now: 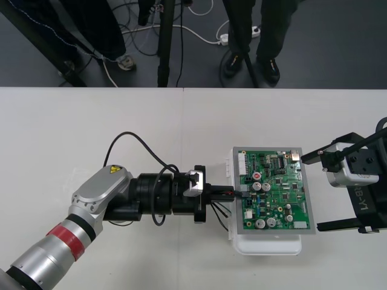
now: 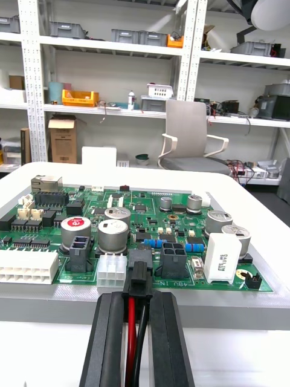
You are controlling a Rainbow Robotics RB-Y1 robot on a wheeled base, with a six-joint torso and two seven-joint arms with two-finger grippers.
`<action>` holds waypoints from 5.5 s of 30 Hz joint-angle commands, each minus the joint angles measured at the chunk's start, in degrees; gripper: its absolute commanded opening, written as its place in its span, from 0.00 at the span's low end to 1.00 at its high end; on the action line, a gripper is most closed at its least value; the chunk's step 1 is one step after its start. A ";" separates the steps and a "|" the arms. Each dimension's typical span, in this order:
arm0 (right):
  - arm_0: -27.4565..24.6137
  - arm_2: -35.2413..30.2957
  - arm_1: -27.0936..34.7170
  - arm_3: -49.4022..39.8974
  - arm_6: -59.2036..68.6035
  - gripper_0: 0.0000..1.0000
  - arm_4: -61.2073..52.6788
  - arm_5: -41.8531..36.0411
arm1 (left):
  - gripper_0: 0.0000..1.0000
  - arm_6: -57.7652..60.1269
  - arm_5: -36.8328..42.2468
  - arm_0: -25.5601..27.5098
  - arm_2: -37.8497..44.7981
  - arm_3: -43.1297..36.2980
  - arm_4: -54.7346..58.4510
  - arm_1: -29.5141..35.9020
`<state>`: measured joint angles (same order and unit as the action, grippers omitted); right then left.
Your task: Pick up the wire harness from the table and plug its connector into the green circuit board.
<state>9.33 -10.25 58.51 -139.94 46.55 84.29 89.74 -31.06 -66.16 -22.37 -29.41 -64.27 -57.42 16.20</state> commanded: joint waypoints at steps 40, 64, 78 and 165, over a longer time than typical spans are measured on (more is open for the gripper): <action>1.57 0.84 -0.41 0.02 2.76 1.00 0.17 0.26 | 0.00 -3.84 1.03 -2.68 -1.44 0.81 -0.23 -5.30; 1.57 0.75 -0.50 0.46 2.67 1.00 0.17 0.26 | 0.54 -3.04 0.77 -0.13 -1.44 -2.88 9.70 9.11; 1.57 -4.26 0.03 3.80 2.14 1.00 -6.42 0.26 | 0.54 -0.50 -0.46 2.50 5.06 -9.56 11.46 21.24; -6.78 -10.23 -17.99 4.85 -10.16 1.00 -13.54 0.26 | 0.54 42.22 3.67 2.94 21.76 -44.45 6.45 54.20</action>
<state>3.33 -21.35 41.34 -134.03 39.17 71.10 89.76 12.41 -64.67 -19.88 -9.42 -107.40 -50.70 67.92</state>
